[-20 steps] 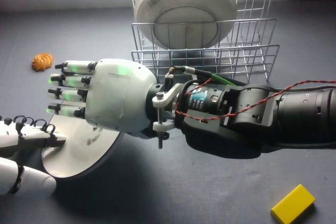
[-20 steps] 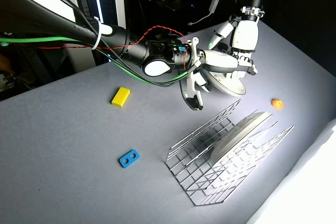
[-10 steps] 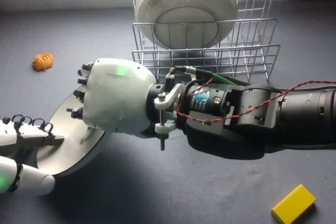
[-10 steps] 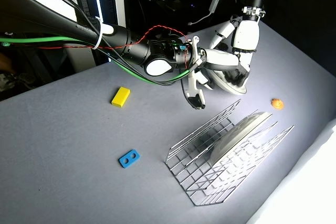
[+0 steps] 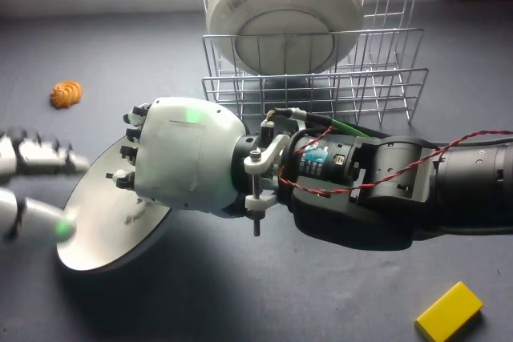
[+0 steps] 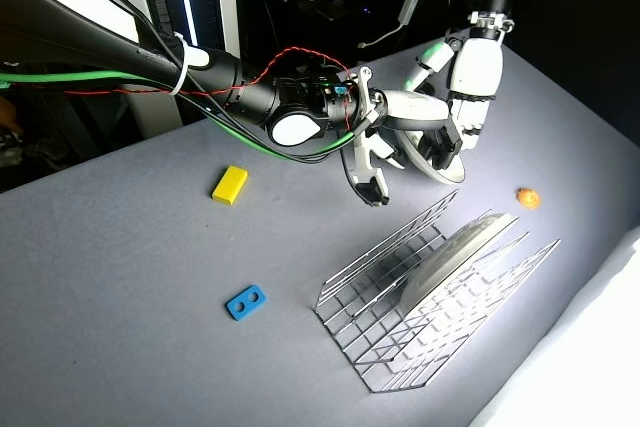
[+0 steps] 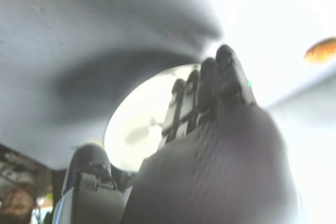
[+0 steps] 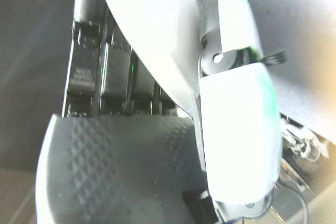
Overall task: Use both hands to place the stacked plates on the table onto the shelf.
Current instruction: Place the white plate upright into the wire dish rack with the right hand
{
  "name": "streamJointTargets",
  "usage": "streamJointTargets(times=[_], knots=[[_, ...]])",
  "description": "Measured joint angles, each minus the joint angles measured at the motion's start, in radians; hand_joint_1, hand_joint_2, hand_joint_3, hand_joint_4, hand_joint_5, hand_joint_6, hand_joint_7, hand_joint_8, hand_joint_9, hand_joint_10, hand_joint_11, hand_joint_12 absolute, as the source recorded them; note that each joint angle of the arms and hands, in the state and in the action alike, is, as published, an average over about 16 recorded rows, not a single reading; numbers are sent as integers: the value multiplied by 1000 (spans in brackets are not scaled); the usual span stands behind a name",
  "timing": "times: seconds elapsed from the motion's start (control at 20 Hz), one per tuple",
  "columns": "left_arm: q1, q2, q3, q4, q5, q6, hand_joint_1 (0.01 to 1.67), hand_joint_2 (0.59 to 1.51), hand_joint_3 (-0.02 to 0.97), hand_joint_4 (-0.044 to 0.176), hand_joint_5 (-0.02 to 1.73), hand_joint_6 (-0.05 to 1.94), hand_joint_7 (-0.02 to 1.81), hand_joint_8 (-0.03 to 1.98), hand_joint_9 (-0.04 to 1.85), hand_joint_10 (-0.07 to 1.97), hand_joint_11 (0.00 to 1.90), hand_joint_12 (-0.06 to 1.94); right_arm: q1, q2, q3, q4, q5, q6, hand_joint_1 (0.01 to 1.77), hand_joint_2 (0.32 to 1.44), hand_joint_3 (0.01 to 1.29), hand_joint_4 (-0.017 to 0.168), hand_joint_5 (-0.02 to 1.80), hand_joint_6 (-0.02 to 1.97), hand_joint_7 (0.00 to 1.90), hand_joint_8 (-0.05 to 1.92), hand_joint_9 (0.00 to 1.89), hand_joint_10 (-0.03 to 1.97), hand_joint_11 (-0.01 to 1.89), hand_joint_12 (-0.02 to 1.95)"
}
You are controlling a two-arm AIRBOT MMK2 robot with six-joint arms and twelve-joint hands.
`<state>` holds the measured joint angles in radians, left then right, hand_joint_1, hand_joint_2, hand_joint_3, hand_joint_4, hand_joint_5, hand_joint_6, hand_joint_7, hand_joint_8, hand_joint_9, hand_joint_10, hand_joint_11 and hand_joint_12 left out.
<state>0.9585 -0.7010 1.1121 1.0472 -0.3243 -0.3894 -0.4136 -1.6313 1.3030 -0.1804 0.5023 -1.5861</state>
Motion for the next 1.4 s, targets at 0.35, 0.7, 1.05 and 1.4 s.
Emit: streamJointTargets(times=[0.35,0.7,1.05,1.4], knots=[[-118,24,53,80,-31,3,15,1134,20,-1,21,20,19,9,15,-70,13,12,3,42,-57,1,15,-5,1172,1028,12,-8,738,1179,948,1108,979,648,773,1151],[-197,44,103,204,-98,4,12,1135,21,3,20,20,16,9,15,-70,13,11,12,122,-176,3,54,-27,1179,1039,12,-3,740,1253,937,1123,1006,613,800,1091],[-245,62,130,299,-156,6,11,1133,21,6,28,19,17,9,16,-70,13,10,26,241,-316,15,92,-39,1175,1050,13,-1,724,1313,933,1143,1078,420,823,1043],[-272,75,136,349,-190,9,12,1136,21,7,30,19,20,9,18,-70,13,10,89,391,-419,95,59,43,1172,1050,13,-1,725,1290,928,1168,1073,471,827,1059]])
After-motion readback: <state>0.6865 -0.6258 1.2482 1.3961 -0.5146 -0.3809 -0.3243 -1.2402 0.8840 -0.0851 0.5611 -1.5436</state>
